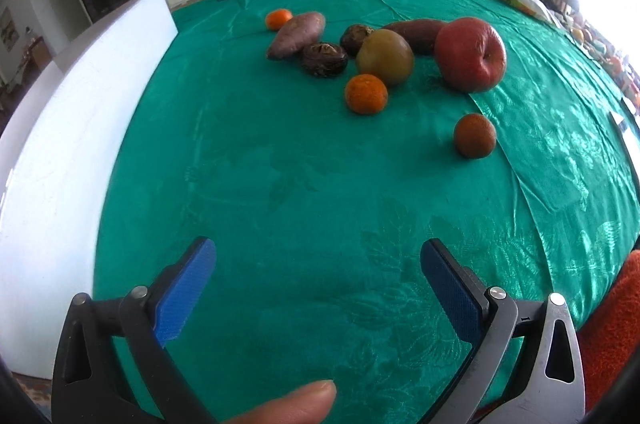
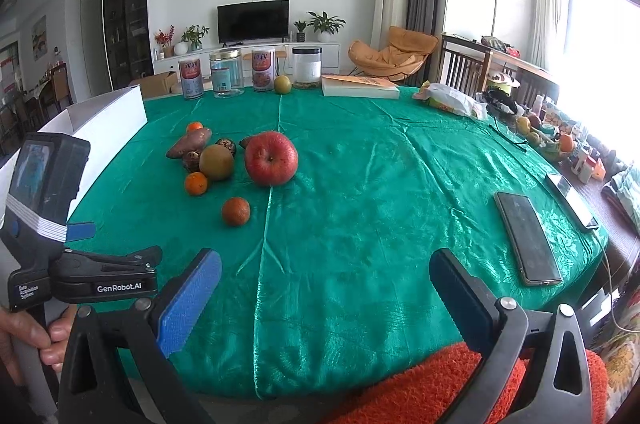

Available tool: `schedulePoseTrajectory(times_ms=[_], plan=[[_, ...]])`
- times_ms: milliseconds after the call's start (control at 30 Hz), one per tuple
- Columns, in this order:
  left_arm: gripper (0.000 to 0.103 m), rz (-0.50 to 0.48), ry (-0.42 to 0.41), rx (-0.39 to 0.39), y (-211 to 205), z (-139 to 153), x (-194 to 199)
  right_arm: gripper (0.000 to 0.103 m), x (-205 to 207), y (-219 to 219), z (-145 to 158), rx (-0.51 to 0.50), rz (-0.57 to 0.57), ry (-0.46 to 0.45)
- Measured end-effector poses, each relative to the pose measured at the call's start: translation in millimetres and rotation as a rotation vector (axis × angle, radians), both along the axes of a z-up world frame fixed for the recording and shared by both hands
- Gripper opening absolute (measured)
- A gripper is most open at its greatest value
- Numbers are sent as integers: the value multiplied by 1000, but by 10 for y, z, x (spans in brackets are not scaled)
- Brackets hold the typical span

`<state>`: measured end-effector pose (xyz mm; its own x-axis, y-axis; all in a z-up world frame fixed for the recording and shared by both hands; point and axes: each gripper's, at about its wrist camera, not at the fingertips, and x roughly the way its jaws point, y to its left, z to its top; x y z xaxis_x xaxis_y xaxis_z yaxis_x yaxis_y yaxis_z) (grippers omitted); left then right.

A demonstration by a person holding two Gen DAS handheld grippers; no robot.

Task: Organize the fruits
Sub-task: 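Move both tools over the table toward the cluster of fruit, then grasp a small tangerine with the left tool while the right tool grasps the round yellow-brown fruit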

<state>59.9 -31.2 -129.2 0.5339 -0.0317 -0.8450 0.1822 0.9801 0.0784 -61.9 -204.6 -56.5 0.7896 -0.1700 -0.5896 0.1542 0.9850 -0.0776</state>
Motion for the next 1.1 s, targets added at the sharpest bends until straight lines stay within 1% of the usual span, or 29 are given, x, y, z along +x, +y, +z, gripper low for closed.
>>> schedulePoseTrajectory(times_ms=[100,167,233,267,300,367,433,467,533,567,600,633,700,733,767,833,867,900,967,1033,1067,1100], plan=[[103,-19,21,2,-31,-98,94,103,42,5,-10,6,11,22],[103,-25,16,-12,-31,-99,135,103,157,-23,11,60,61,71],[103,-26,24,-37,-14,-115,193,103,335,-55,111,127,152,108],[103,-23,31,-53,10,-123,210,103,429,-74,188,144,187,105],[103,-17,42,-70,27,-132,235,103,540,-91,256,155,216,100],[103,-14,41,-71,35,-133,249,103,824,-163,324,170,234,107],[103,-18,40,-71,37,-134,253,103,1158,-290,240,207,211,139],[103,-22,40,-71,37,-134,250,103,1323,-364,138,239,191,175],[103,-33,39,-72,49,-136,258,103,1536,-467,-115,334,158,278],[103,-41,40,-74,60,-135,256,103,1545,-494,-209,386,159,296],[103,-50,40,-74,69,-132,247,103,1499,-489,-292,418,167,296],[103,-56,44,-74,82,-128,247,103,1431,-474,-363,420,164,291],[102,-38,52,-84,114,-112,303,103,1252,-473,-473,395,121,249],[102,-30,52,-113,131,-96,352,103,1156,-484,-520,388,99,228],[102,-30,50,-159,141,-71,405,103,1082,-515,-561,390,70,215],[101,-38,35,-246,130,-23,535,103,1011,-614,-539,427,44,189],[101,-39,22,-264,99,-12,611,103,977,-655,-486,439,38,155],[100,-37,16,-265,61,-13,688,103,958,-704,-442,438,25,128],[97,-37,-3,-255,-26,-17,830,103,951,-736,-437,435,8,115],[71,-53,-33,-210,-124,-35,924,103,980,-736,-473,441,4,134],[67,-64,-38,-182,-174,-62,961,103,973,-739,-474,441,2,134],[67,-67,-61,-152,-198,-65,983,103,969,-738,-463,438,1,128]])
